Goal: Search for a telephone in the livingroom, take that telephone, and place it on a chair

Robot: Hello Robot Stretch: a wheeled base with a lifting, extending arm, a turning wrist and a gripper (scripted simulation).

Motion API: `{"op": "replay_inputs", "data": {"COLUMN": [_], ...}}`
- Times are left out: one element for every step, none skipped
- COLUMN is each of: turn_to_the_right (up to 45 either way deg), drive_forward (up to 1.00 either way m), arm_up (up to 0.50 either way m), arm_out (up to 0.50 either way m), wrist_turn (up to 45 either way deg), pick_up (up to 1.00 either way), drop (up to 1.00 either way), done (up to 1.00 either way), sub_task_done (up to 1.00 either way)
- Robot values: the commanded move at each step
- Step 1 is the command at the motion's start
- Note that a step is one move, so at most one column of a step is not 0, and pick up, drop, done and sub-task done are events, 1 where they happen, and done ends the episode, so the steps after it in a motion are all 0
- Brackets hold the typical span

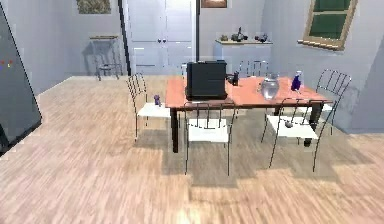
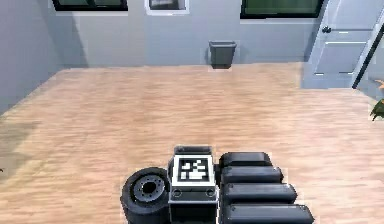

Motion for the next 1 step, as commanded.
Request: {"op": "replay_inputs", "data": {"turn_to_the_right": [-18.0], "drive_forward": [0.00], "arm_up": [0.00], "arm_out": [0.00], "wrist_turn": [0.0], "pick_up": [0.00], "drop": [0.00], "done": [0.00], "sub_task_done": [0.00]}}
